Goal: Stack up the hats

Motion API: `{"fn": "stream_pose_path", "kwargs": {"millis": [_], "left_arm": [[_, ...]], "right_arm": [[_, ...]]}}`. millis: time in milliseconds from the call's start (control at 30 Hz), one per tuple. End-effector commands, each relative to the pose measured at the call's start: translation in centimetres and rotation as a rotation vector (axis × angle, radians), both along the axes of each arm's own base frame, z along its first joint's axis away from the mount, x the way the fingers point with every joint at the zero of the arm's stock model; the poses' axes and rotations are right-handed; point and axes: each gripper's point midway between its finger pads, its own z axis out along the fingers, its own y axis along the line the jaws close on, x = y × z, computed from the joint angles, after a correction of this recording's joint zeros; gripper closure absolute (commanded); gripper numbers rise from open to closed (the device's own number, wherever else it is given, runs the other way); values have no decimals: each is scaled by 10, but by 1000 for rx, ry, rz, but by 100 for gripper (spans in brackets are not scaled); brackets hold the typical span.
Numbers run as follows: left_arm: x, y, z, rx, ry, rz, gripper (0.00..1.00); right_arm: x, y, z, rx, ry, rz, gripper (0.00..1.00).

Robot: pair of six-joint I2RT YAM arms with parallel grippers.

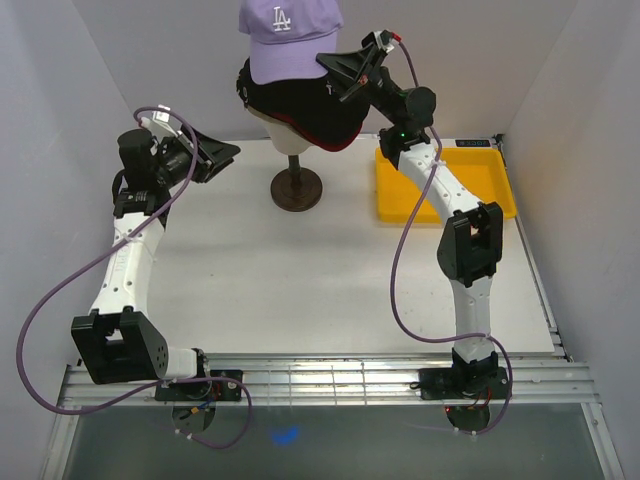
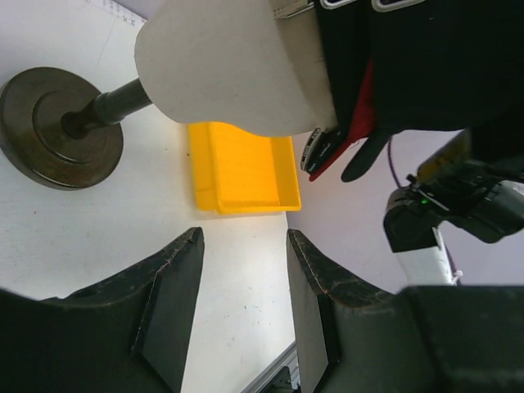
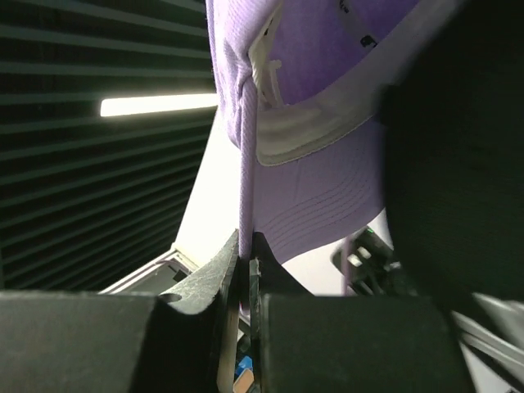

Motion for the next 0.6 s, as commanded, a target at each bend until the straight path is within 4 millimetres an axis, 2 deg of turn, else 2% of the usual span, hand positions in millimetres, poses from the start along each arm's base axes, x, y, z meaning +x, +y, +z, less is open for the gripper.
{"fn": "stream_pose_path", "kwargs": {"millis": [0,33,67,200,300,333,400,433,467,500,567], "left_arm": [[-7,-4,28,2,-68,-24,45],[-7,-4,30,3,-74,-25,45],[-7,-4,29,3,-71,-23,45],[-7,-4,25,9,-61,-23,45],[-7,-4,25,10,-62,-21,45],[-7,-4,24,11,-61,-22,45],[-7,-3,25,18,-63,-20,45],[-7,-3,24,19,-62,-17,45],[-7,-3,24,22,-62,-18,45],[-7,-2,24,24,-61,-17,45],[-7,-2,24,25,-62,-17,45]], "right_arm": [[-38,-26,28,90,54,161,92],[-32,-27,18,89,90,154,92],[-31,-29,17,88,94,149,92],[-34,-42,21,91,91,124,91],[-33,-48,23,91,101,101,82],[-35,-49,24,90,100,94,73],[-36,-50,22,82,108,78,65],[-37,-52,22,80,107,68,57],[-33,-51,15,68,130,56,54],[-39,-53,20,64,125,48,51],[-38,-52,15,41,127,8,46]]}}
